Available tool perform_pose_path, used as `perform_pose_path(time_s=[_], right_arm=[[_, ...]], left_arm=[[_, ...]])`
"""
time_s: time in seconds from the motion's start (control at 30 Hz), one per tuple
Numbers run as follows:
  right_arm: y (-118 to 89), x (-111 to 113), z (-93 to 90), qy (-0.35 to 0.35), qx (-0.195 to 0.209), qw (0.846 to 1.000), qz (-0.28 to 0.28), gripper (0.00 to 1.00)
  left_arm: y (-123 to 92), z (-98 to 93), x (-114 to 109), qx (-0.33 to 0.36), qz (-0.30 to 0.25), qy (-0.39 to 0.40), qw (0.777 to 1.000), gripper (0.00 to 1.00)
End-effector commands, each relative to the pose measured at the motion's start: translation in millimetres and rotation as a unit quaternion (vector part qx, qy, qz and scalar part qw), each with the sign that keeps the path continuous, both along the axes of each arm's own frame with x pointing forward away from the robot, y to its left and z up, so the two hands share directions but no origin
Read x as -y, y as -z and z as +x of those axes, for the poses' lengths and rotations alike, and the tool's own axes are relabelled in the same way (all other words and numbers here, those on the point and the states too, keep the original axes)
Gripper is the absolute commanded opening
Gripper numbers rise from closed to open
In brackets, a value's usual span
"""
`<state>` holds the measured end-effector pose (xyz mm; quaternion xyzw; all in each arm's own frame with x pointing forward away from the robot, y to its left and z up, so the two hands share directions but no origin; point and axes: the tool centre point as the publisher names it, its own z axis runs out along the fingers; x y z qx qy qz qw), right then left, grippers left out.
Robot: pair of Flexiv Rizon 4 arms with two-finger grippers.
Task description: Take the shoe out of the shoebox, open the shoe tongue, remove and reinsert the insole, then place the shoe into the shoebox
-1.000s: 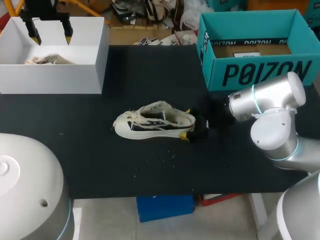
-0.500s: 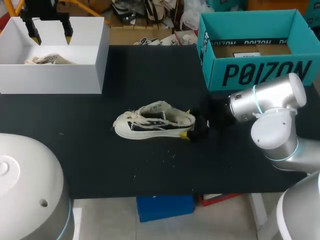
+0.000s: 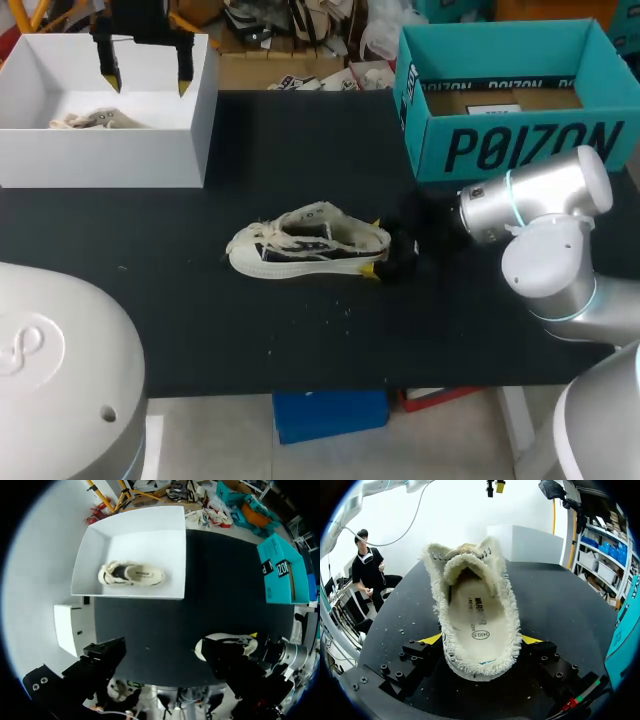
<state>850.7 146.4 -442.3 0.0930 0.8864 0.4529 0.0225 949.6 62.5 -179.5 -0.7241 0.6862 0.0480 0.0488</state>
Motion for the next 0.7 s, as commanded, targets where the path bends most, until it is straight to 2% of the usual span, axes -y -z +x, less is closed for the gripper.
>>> perform_pose_path(time_s=[0.03, 0.5, 0.6, 0.63, 0.7], right_arm=[[1, -2, 0.6, 0.001, 0.000, 1.000, -0.001, 0.00], [1, -2, 0.6, 0.001, 0.000, 1.000, -0.001, 0.00], [1, -2, 0.6, 0.001, 0.000, 1.000, -0.001, 0.00], [1, -2, 0.6, 0.001, 0.000, 1.000, -0.001, 0.00], [1, -2, 0.6, 0.001, 0.000, 1.000, -0.001, 0.00]], left_arm=[[9, -32.4, 27, 0.021, 0.023, 0.002, 0.999, 1.00], [9, -32.4, 27, 0.021, 0.023, 0.002, 0.999, 1.00], [-7, -44.7, 40, 0.078, 0.068, 0.016, 0.995, 1.00], [-7, -49.1, 46, 0.085, 0.066, 0.024, 0.994, 1.00], [-4, -57.8, 61, 0.103, 0.100, 0.032, 0.989, 1.00]])
